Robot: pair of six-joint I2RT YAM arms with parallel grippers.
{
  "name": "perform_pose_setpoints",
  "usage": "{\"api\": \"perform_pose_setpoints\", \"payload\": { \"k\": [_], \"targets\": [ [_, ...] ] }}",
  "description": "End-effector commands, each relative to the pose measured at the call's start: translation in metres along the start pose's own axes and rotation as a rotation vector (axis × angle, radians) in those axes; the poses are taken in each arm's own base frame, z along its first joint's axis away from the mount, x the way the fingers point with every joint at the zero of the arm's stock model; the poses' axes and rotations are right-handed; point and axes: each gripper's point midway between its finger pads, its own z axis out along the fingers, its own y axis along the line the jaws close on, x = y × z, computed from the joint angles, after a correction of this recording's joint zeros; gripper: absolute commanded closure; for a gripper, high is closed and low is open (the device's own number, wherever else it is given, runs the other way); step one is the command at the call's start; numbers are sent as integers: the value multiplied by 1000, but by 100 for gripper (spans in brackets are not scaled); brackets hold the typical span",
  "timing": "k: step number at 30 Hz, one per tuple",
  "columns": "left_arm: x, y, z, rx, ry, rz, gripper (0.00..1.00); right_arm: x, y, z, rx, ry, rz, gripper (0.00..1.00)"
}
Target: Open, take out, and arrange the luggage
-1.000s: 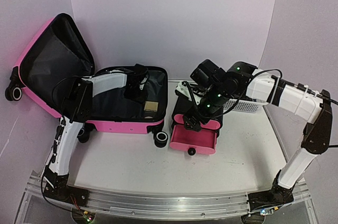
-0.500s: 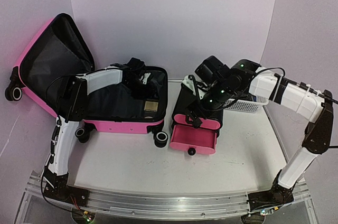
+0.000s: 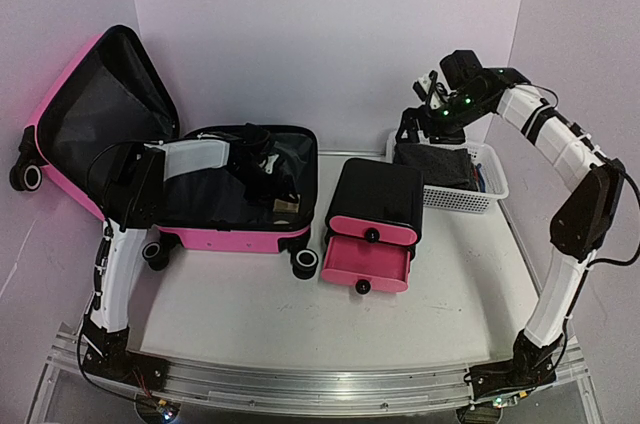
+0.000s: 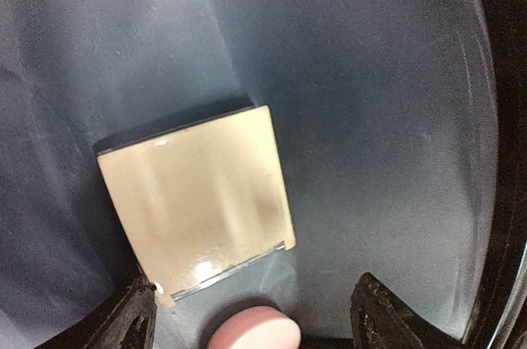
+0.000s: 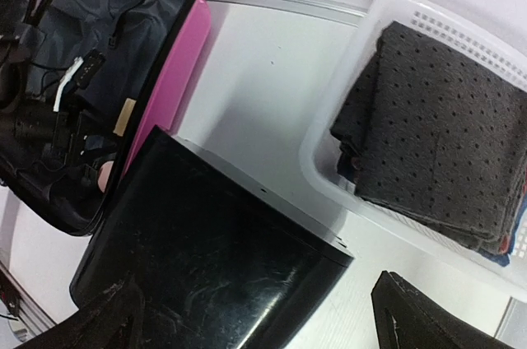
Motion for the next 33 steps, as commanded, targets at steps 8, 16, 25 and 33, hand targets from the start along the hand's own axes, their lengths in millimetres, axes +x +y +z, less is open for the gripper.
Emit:
{"api": "perform_pose_setpoints", "payload": {
  "k": [8,16,25,33],
  "targets": [
    [2,12,-18,-115,44,-45,12,24,6,-25,11,72,93,2],
    [3,15,9,-155,62,-4,3,12,10,-23,-1,61,67,2],
    [-2,-12,4,-222,14,147,12,13,17,-19,-45,82,54,2],
    [-11,5,-4,-570,-75,227,1,24,18,-19,-57,118,51,2]
  ]
}}
